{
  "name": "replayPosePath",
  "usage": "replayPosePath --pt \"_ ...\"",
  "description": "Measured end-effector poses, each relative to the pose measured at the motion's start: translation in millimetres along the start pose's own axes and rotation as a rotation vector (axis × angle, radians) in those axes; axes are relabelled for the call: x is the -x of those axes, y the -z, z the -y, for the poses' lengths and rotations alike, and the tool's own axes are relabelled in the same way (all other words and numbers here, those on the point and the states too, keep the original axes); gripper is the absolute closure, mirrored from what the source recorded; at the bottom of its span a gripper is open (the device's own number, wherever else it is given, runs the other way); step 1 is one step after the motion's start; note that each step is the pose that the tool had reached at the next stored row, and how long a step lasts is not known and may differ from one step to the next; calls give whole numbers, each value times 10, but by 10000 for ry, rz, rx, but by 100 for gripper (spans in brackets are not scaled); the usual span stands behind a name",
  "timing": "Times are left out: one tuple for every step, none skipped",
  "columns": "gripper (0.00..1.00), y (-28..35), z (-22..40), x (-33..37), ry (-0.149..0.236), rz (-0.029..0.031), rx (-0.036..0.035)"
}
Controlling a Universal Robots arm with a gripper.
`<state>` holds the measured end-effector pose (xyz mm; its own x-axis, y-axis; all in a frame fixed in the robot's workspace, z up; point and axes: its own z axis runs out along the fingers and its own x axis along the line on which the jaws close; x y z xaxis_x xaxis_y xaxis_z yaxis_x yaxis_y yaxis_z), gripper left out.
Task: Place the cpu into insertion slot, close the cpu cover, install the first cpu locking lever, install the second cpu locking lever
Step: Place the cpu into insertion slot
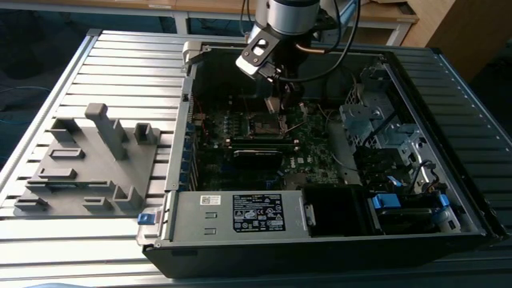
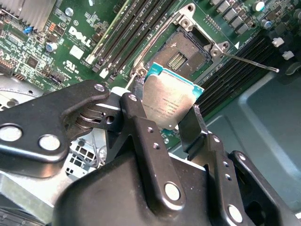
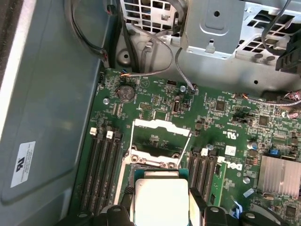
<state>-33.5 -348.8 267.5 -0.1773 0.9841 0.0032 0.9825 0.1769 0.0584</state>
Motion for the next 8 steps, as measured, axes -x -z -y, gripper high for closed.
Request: replayPosePath --pt "46 -9 0 0 1 11 -1" --pt "46 -12 0 0 1 19 -4" --pt "46 -11 1 0 1 20 -4" --pt "46 -11 1 0 2 21 -5" --pt "46 -11 1 0 1 22 -5" --pt "46 -12 1 0 1 21 -4" --pt "46 -16 1 0 1 18 -2" --pt "46 -25 1 0 1 17 0"
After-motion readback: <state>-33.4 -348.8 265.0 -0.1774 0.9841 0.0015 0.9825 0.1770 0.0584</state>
